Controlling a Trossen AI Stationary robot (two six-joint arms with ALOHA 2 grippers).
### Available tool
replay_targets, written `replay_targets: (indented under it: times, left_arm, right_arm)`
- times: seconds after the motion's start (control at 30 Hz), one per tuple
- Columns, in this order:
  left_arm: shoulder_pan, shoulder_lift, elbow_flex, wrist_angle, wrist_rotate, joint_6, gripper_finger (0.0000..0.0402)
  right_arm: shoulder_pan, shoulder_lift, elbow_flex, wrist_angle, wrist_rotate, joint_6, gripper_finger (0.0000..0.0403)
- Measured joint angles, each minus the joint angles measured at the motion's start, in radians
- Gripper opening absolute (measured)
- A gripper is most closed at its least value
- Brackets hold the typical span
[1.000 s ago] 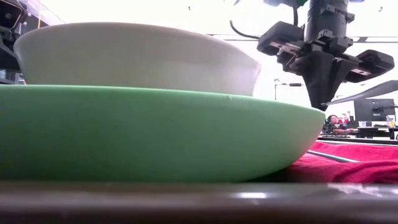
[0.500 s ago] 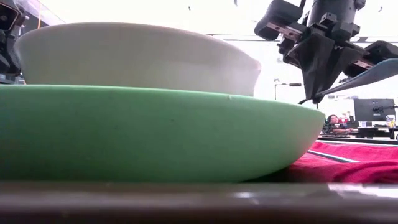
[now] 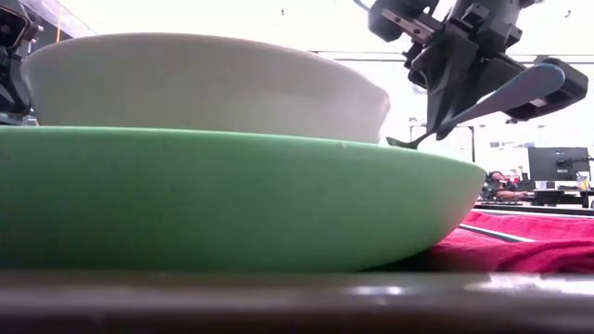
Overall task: Set up tray
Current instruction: Put the spoon on the top of the table napkin between the green and blue fork on the brown serving tray
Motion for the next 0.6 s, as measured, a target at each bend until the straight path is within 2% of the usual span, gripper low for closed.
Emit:
replay_targets:
  times: [0.33,0.6]
  left_arm:
    - [0.0,0.0,0.0,0.0,-0.002,0.0,0.0072]
    - [0.0,0.0,0.0,0.001,-0.002,-0.007,0.0072]
  right_arm:
    - [0.043,0.087,0.0,0.1,-0.017,0.02,0.0]
    - [0.047,0.104,0.0,0.143,-0.013,0.012,0.0]
